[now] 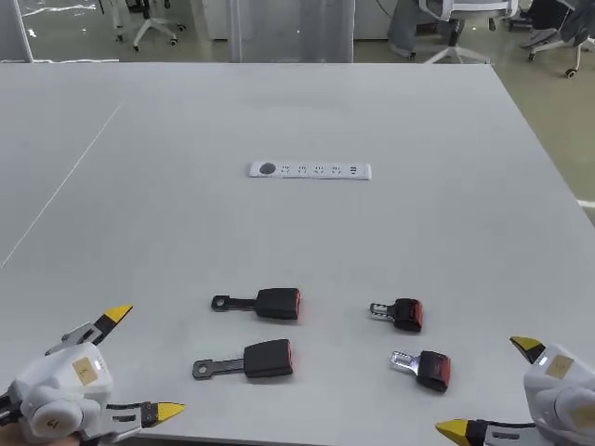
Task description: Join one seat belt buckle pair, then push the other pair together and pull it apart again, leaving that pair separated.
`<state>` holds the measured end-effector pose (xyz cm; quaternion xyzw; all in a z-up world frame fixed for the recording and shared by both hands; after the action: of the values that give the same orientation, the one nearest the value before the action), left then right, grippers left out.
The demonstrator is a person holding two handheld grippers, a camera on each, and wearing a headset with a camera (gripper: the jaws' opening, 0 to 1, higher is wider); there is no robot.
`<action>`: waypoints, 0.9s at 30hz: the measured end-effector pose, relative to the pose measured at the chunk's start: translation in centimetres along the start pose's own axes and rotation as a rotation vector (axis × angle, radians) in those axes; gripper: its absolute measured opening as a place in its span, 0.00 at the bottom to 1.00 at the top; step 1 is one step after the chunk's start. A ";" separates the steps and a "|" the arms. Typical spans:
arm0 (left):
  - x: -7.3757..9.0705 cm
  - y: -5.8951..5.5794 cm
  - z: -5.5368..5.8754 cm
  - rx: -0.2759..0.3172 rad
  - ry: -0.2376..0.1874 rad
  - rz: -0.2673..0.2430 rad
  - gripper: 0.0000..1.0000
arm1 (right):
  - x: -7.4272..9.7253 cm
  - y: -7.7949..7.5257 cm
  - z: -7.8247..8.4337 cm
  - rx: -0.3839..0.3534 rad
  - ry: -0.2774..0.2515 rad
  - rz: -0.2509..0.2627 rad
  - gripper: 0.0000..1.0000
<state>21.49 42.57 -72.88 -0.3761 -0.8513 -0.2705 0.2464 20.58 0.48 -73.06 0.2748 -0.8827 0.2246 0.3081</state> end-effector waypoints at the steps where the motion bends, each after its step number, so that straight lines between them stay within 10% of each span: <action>1: 0.0 0.0 0.1 0.006 0.003 0.000 1.00 | -0.1 0.0 0.0 0.001 0.001 -0.002 1.00; 27: -0.5 -0.8 1.3 0.034 0.074 0.047 0.97 | -1.4 -0.7 0.3 -0.083 0.066 -0.045 0.95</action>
<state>20.82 42.71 -74.37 -0.3817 -0.8369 -0.2640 0.2903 21.84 0.30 -74.03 0.2740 -0.8741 0.1899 0.3533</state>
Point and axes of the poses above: the centre of the closed fingertips' face, and the gripper's own axes: x roughly backward along the fingers, y roughly to its left, z roughly out of its underside, the point moved 1 cm from there along x, roughly backward along the fingers, and after that the axes turned 8 degrees about z, right-handed, at the moved point
